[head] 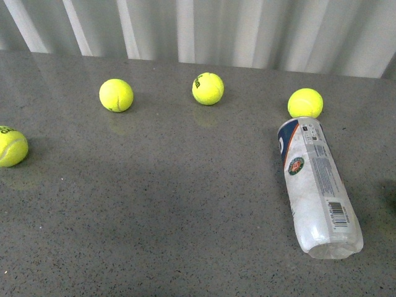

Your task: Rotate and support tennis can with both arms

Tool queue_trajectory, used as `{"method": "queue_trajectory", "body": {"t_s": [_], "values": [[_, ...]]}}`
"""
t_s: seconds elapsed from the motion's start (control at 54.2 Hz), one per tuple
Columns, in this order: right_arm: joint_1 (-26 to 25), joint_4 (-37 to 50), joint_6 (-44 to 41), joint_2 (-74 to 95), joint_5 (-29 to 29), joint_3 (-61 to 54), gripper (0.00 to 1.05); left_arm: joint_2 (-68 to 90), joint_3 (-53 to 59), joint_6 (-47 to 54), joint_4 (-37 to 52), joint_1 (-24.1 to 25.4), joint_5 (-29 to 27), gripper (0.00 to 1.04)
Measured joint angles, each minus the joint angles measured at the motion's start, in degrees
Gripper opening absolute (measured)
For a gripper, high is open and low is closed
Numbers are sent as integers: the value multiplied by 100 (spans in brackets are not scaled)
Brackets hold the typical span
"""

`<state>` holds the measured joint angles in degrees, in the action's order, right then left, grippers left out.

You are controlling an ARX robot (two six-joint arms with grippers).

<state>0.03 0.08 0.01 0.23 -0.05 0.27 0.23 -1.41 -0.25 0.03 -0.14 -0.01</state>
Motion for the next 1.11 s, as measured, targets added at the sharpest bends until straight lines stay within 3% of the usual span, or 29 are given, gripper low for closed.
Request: {"method": "queue_trajectory", "body": {"t_s": [1.107], "values": [[0, 0, 0, 0, -2, 0, 98, 0, 0, -2, 0, 0, 2, 98]]}}
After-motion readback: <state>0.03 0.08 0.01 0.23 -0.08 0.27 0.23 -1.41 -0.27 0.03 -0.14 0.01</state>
